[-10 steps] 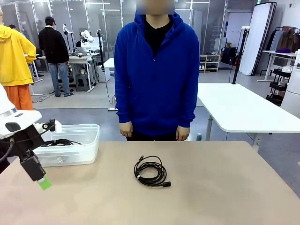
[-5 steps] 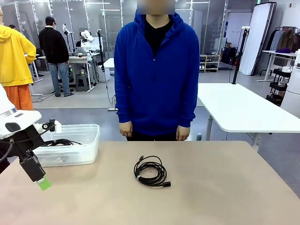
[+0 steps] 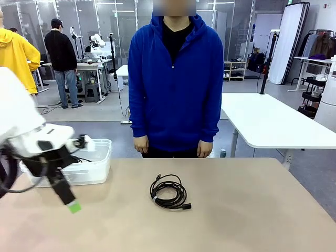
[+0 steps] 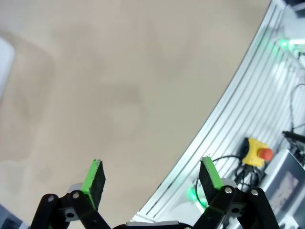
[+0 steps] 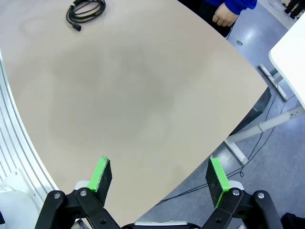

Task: Organize and store the cables.
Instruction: Place the USB Extension Cable into the Organizing box.

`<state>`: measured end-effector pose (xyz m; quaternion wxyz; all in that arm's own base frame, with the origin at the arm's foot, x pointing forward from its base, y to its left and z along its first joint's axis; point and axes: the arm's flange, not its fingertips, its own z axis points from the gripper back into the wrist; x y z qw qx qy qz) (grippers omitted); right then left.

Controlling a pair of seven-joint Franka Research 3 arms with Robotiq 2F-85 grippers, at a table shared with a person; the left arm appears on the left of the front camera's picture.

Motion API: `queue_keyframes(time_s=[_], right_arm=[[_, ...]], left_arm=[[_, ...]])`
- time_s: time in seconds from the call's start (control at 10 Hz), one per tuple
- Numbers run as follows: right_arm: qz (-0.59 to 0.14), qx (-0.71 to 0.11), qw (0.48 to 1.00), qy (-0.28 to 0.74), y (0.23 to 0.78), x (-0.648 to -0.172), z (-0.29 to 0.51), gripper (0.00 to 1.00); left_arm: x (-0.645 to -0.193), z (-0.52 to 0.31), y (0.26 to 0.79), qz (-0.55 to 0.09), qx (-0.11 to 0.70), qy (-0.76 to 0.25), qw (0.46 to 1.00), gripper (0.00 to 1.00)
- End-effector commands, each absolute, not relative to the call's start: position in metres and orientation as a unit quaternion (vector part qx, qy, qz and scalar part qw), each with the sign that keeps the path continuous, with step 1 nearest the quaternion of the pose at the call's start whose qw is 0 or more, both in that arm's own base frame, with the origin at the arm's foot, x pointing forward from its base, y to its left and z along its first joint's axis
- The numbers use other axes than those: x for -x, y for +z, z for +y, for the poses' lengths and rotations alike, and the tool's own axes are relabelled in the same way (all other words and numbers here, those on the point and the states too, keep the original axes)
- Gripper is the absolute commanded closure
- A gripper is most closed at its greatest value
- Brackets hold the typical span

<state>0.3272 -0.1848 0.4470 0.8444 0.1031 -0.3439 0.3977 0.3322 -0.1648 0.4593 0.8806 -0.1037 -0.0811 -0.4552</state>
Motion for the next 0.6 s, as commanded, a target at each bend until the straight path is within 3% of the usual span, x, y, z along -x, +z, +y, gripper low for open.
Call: queue_keyframes(time_s=[0.0,0.5], right_arm=[[-0.342,-0.108,0.849,0.388,0.449,-0.327,-0.183,0.0],[-0.342,-0.108,0.849,0.388,0.449,-0.327,-0.183,0.0]], left_arm=[[-0.36,-0.21,0.457,-0.088,0.058,-0.44,0.892,0.0],[-0.388,-0.307,0.445,-0.093,0.008,-0.395,0.914,0.0]])
